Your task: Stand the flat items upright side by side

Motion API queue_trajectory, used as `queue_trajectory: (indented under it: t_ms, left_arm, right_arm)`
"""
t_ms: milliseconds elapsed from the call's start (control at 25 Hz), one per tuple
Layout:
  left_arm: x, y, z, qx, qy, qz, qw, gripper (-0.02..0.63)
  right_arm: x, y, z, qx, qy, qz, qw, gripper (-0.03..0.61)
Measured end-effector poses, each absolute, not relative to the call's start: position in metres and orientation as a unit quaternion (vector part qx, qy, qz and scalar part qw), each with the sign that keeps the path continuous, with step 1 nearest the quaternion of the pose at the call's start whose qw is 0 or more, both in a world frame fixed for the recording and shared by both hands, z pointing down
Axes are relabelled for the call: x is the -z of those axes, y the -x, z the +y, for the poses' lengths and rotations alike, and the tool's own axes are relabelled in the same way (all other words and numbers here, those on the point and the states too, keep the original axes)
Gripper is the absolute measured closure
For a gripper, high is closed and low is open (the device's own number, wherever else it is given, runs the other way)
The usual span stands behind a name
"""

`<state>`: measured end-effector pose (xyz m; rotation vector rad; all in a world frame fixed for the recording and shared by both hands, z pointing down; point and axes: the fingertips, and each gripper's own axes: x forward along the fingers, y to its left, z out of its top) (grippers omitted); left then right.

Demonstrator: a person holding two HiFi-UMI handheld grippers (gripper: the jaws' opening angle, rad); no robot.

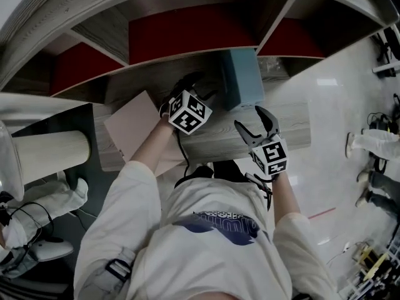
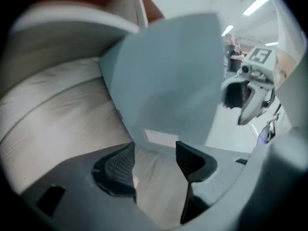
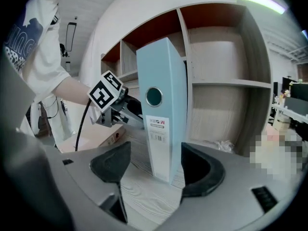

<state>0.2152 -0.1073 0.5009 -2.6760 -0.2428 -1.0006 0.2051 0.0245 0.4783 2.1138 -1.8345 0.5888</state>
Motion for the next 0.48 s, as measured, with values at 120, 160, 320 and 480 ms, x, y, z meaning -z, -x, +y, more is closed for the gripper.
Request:
queue_trajectory:
  t_ms: [120,160,320,480]
  left_arm:
    - [-0.485,-0.178,-0.084,0.333,0.932,-0.078,0.116,0.348]
    - [-0.481,-0.164,-0.076,0.331,0.934,-0.077,0.109,0.348]
    - [-0.468,-0.105,-0.043,0.322,0.942,-0.066,0.073,0.348]
    - [-0.458,-0.045,-0.018,0.313,0.948,-0.045,0.025,0.348]
  right_arm:
    - [-0.472,-0.187,0.038,-0.204,-0.737,-0.632,0.128,0.262]
    - [-0.47,-0.179,0.042,-0.205,-0.737,-0.632,0.123,0.262]
    - [-0.464,-0.143,0.055,-0.211,-0.734,-0.637,0.103,0.262]
    - [-0.46,-0.105,0.066,-0.226,-0.725,-0.646,0.081,0.262]
